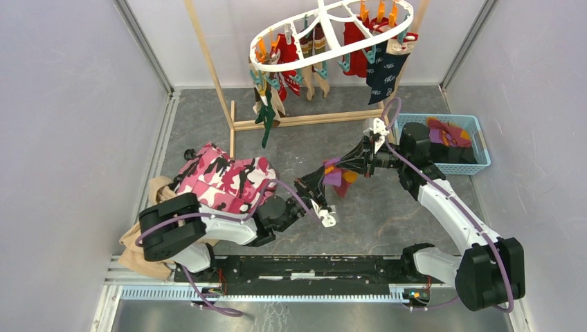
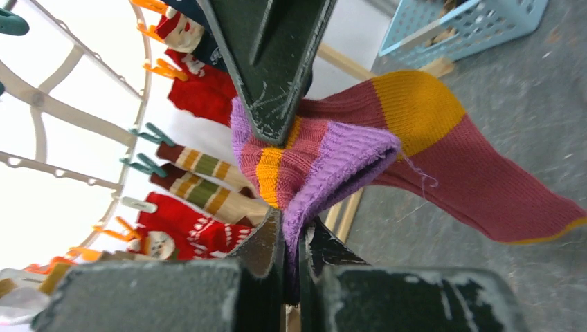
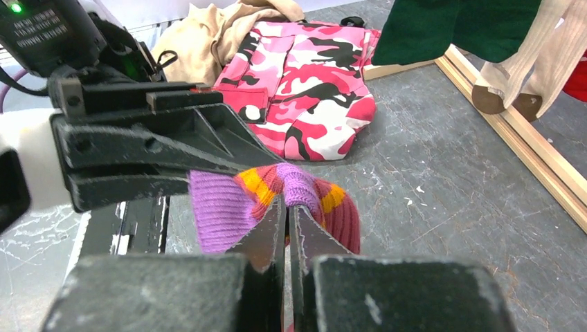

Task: Clip the socks to the hanger
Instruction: Pick up the sock from the bin.

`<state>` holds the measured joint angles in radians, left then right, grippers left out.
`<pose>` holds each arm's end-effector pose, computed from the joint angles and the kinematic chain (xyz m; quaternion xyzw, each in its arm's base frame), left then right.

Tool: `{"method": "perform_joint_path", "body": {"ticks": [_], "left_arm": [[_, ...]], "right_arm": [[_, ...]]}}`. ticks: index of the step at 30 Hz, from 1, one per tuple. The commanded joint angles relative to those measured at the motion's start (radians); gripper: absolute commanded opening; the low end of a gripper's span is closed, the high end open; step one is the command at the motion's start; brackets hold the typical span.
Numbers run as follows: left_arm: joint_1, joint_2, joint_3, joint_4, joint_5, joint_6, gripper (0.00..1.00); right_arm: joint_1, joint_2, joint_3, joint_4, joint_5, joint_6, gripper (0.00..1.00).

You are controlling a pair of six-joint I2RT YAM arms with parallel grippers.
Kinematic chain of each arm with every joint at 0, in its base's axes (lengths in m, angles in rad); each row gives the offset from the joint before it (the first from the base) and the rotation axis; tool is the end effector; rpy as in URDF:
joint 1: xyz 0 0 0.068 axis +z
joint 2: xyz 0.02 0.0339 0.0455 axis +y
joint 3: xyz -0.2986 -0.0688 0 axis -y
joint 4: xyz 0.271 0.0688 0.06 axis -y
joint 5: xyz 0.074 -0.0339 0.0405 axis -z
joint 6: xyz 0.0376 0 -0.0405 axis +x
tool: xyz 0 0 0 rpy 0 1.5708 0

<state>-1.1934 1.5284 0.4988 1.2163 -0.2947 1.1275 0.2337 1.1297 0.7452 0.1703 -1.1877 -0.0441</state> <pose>0.1231 -0.2809 0.2309 0.5337 0.3555 0.0685 0.7643 0.2373 0.0923 0.3188 -0.4371 0.5905 0.4830 0.4765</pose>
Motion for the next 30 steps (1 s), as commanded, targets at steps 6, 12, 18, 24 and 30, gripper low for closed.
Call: {"method": "perform_joint_path", "body": {"ticks": [6, 12, 18, 24, 30], "left_arm": [[0.001, -0.251, -0.006, -0.298, 0.086, -0.669, 0.02], [0.003, -0.347, 0.011, -0.507, 0.172, -0.980, 0.02], [0.043, -0.408, -0.010, -0.575, 0.227, -1.198, 0.02], [0.158, -0.442, -0.031, -0.551, 0.437, -1.343, 0.02], [0.254, -0.402, -0.027, -0.464, 0.664, -1.470, 0.02]], "right_arm": [[-0.002, 0.013, 0.095, -0.222, -0.005, -0.239, 0.29], [-0.004, 0.021, 0.242, -0.583, 0.047, -0.581, 0.53], [-0.004, 0.033, 0.393, -0.868, 0.132, -0.901, 0.63], [-0.003, 0.062, 0.514, -1.077, 0.149, -1.166, 0.77], [0.016, 0.074, 0.551, -1.240, 0.086, -1.429, 0.92]]}}
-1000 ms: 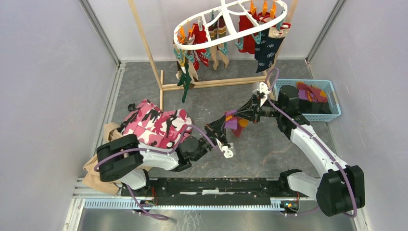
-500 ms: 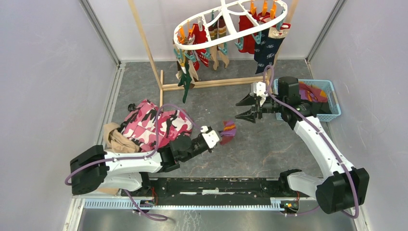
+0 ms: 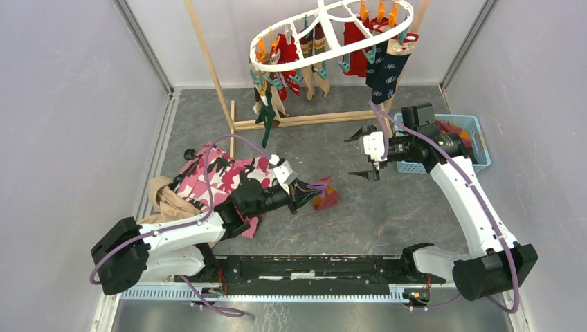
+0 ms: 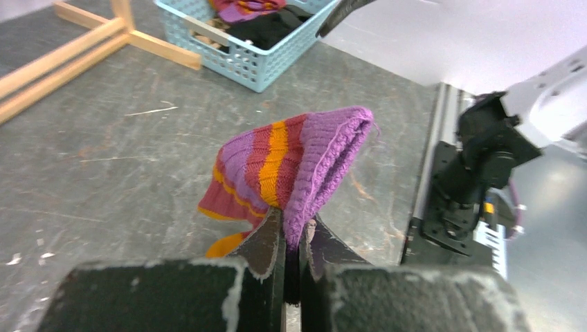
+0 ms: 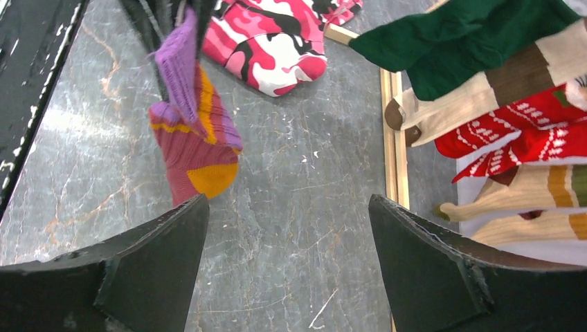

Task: Clip the socks to the hanger
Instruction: Pick up the sock from the bin.

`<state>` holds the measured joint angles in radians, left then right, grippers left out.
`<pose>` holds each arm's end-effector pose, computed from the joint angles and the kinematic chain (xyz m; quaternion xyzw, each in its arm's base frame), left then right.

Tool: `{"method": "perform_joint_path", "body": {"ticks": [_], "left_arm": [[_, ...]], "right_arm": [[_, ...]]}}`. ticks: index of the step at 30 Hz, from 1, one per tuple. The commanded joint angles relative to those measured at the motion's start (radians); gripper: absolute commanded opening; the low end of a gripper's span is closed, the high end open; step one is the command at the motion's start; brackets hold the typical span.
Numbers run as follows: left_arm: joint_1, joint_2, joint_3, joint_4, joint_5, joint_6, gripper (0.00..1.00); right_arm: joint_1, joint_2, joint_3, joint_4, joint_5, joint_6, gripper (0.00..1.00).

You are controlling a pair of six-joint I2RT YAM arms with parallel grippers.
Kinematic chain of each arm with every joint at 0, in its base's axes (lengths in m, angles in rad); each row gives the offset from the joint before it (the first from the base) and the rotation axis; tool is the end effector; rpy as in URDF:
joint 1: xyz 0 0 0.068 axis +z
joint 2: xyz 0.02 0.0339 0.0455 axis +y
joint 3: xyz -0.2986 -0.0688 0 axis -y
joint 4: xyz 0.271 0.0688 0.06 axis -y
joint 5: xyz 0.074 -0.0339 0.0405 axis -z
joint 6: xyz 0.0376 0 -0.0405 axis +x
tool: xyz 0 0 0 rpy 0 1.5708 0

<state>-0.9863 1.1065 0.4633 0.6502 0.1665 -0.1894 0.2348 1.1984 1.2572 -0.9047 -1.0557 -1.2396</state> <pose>0.1329 -0.2121 0.2667 0.3268 0.6243 -0.4409 0.5559 0.2255 0.0876 0.3982 -0.6752 0.4780 0.2653 0.4952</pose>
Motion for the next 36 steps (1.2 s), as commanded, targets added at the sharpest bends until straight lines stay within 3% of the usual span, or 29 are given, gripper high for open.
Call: {"method": "perform_joint_path", "body": {"ticks": [1, 12, 19, 24, 33, 36], "left_arm": [[0.060, 0.029, 0.014, 0.110, 0.239, -0.174, 0.02], [0.146, 0.157, 0.087, 0.232, 0.435, -0.412, 0.02], [0.147, 0.156, 0.138, 0.074, 0.405, -0.322, 0.02], [0.147, 0.153, 0.181, -0.027, 0.390, -0.259, 0.02], [0.147, 0.155, 0.202, -0.057, 0.385, -0.217, 0.02], [0.148, 0.142, 0.196, -0.053, 0.386, -0.200, 0.07]], "right_arm": [[0.025, 0.007, 0.040, -0.165, -0.048, -0.235, 0.92], [0.149, -0.004, -0.058, -0.073, -0.041, -0.173, 0.90], [0.199, 0.023, -0.099, -0.012, -0.079, -0.051, 0.82], [0.212, 0.002, -0.119, 0.063, -0.076, 0.051, 0.62], [0.213, -0.028, -0.129, 0.080, -0.074, 0.086, 0.02], [0.213, -0.039, -0.139, 0.078, -0.092, 0.081, 0.00]]}}
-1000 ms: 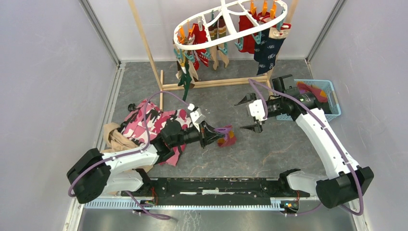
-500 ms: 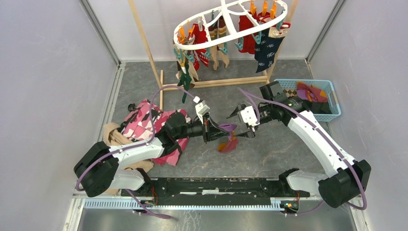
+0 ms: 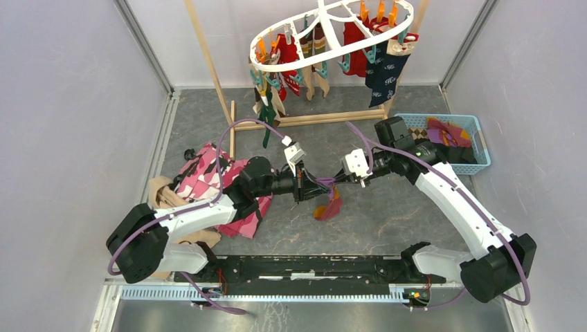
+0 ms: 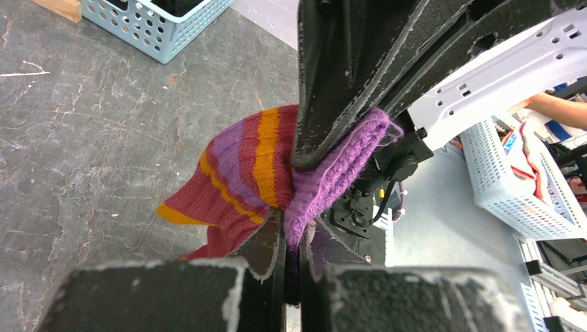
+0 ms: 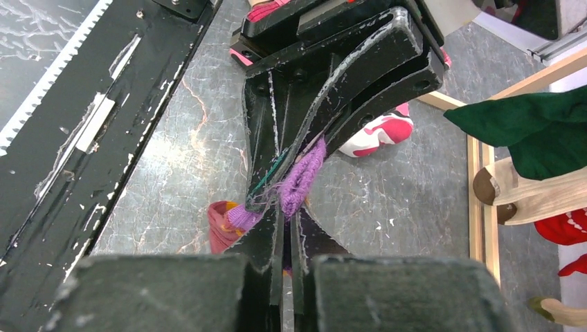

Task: Clip the socks to the hanger
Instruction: Pick up the sock from the bin.

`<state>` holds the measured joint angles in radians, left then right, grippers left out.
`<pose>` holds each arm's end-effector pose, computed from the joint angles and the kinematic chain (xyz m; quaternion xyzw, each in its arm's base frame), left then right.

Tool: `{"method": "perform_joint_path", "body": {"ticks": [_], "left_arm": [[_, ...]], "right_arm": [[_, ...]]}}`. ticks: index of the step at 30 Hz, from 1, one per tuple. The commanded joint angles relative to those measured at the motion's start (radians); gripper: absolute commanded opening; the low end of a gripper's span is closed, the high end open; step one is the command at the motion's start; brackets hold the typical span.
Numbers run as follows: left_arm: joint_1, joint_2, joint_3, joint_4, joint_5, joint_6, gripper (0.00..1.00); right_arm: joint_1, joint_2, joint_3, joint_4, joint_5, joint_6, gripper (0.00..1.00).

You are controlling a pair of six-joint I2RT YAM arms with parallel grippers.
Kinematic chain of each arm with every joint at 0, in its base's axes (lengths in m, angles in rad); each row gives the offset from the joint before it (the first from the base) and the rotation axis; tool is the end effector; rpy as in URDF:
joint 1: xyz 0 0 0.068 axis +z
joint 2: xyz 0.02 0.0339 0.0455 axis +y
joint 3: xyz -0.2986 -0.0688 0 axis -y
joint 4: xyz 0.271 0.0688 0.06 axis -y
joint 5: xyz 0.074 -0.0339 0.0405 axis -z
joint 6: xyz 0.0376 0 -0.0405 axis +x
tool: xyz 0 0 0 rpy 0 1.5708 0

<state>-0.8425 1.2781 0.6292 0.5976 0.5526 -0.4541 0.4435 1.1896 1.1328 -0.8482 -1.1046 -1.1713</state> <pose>0.1795 -0.2310 0.2780 0.3190 0.6481 -0.5578 0.4088 0.2015 0.1329 0.3637 -0.6998 0.4324 0.3644 0.4365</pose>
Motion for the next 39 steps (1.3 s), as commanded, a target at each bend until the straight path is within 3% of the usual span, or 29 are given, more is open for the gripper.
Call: {"method": "perform_joint_path", "body": {"ticks": [1, 9, 12, 14, 19, 24, 31, 35, 39], "left_arm": [[0.003, -0.035, 0.021, 0.006, -0.001, 0.072, 0.12], [0.002, -0.155, -0.128, 0.161, -0.040, 0.153, 0.70], [0.000, -0.217, -0.231, 0.311, -0.065, 0.193, 0.92], [-0.006, -0.246, -0.307, 0.443, -0.093, 0.224, 1.00], [-0.038, -0.219, -0.353, 0.631, -0.182, 0.315, 1.00], [-0.049, -0.103, -0.296, 0.762, -0.284, 0.262, 0.94], [-0.065, 0.012, -0.235, 0.904, -0.250, 0.218, 0.65], [-0.075, 0.049, -0.217, 0.919, -0.222, 0.209, 0.58], [-0.080, 0.073, -0.200, 0.919, -0.188, 0.209, 0.42]], "right_arm": [[0.004, -0.035, -0.017, 0.019, -0.049, 0.010, 0.00], [-0.076, -0.051, -0.005, -0.010, -0.128, -0.008, 0.00], [-0.110, -0.058, -0.014, -0.007, -0.177, -0.003, 0.00], [-0.120, -0.059, -0.018, 0.002, -0.208, 0.006, 0.00], [-0.132, -0.059, -0.025, 0.029, -0.246, 0.042, 0.00], [-0.139, -0.069, -0.035, 0.043, -0.260, 0.052, 0.00], [-0.147, -0.077, -0.043, 0.058, -0.268, 0.068, 0.00], [-0.151, -0.079, -0.041, 0.061, -0.276, 0.072, 0.00], [-0.154, -0.081, -0.044, 0.061, -0.281, 0.075, 0.00]]}}
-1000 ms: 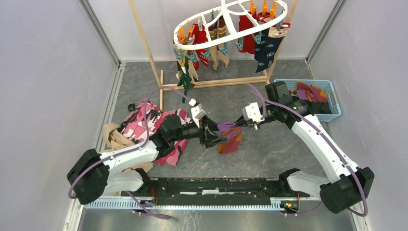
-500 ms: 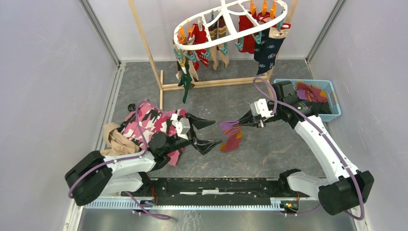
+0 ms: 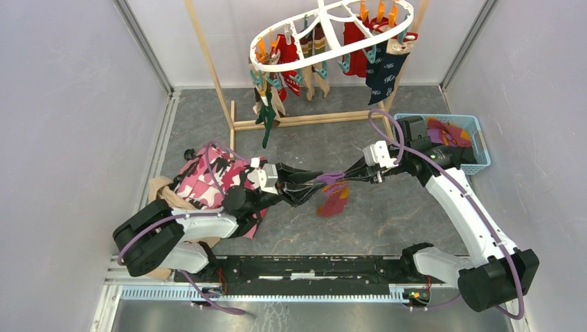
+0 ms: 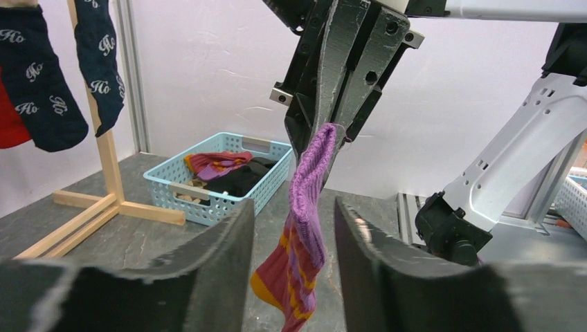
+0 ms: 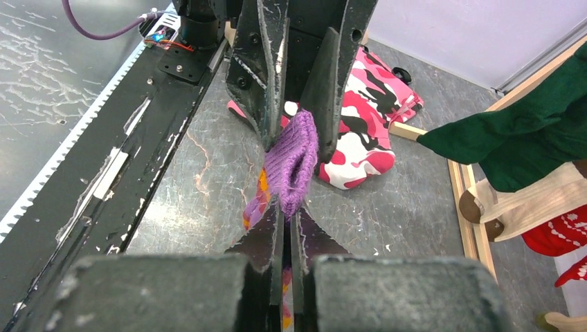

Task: Clip the socks to the hanger
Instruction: Pick up the sock from the bin, then open the clamp at the hanger.

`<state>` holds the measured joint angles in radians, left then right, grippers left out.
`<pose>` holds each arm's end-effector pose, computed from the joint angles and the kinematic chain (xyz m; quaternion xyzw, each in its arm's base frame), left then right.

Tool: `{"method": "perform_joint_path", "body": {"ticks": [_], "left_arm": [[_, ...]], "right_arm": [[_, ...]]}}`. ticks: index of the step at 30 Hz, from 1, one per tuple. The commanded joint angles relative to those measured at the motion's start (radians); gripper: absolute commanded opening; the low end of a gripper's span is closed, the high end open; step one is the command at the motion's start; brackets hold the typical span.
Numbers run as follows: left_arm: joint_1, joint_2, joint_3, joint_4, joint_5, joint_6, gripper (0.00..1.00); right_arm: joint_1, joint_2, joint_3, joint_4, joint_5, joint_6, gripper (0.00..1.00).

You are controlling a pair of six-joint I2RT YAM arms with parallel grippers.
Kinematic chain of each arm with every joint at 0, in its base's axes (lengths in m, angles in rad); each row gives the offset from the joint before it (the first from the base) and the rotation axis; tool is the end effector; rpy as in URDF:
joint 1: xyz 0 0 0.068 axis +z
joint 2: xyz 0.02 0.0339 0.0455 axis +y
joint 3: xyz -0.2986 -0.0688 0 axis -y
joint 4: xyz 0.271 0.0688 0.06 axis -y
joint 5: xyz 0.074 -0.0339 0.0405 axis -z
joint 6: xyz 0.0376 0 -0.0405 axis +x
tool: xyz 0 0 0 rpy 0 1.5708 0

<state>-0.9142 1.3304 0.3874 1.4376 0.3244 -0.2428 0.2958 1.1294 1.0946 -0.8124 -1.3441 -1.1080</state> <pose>0.1450 -0.2078 0.2715 0.2975 0.4319 -0.5326 0.6643 0.1997 0.0992 0.3722 -0.6408 0.4166 0.4255 0.4845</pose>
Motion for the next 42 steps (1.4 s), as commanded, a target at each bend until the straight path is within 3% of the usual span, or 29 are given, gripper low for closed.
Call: {"method": "perform_joint_path", "body": {"ticks": [1, 5, 8, 12, 17, 24, 28, 34, 37, 42], "left_arm": [[-0.010, 0.026, 0.047, 0.077, 0.046, -0.005, 0.40], [-0.013, 0.038, 0.057, 0.074, 0.059, -0.012, 0.38], [-0.014, 0.040, 0.057, 0.076, 0.068, -0.008, 0.30], [-0.014, 0.046, 0.066, 0.071, 0.104, -0.006, 0.04], [-0.014, 0.036, 0.056, 0.069, 0.093, -0.010, 0.02], [-0.008, -0.054, 0.055, -0.092, -0.042, -0.010, 0.02], [0.002, -0.124, 0.072, -0.250, -0.077, -0.007, 0.02], [0.005, -0.182, 0.088, -0.351, -0.077, 0.013, 0.02], [0.006, -0.198, 0.087, -0.368, -0.078, 0.021, 0.02], [0.006, -0.214, 0.087, -0.390, -0.062, 0.037, 0.02]], "right_arm": [[-0.007, -0.022, -0.006, 0.026, -0.044, 0.013, 0.00], [-0.010, -0.023, -0.006, 0.028, -0.049, 0.016, 0.00], [-0.012, -0.025, -0.008, 0.030, -0.052, 0.017, 0.00], [-0.014, -0.025, -0.009, 0.036, -0.056, 0.025, 0.00], [-0.029, -0.029, -0.012, 0.062, -0.054, 0.056, 0.01], [-0.079, -0.032, 0.053, 0.061, 0.038, 0.101, 0.44], [-0.136, -0.027, 0.140, 0.096, 0.133, 0.187, 0.58], [-0.164, -0.001, 0.292, 0.200, 0.323, 0.349, 0.74], [-0.165, 0.016, 0.354, 0.244, 0.401, 0.415, 0.98], [-0.164, 0.041, 0.414, 0.327, 0.501, 0.568, 0.98]]}}
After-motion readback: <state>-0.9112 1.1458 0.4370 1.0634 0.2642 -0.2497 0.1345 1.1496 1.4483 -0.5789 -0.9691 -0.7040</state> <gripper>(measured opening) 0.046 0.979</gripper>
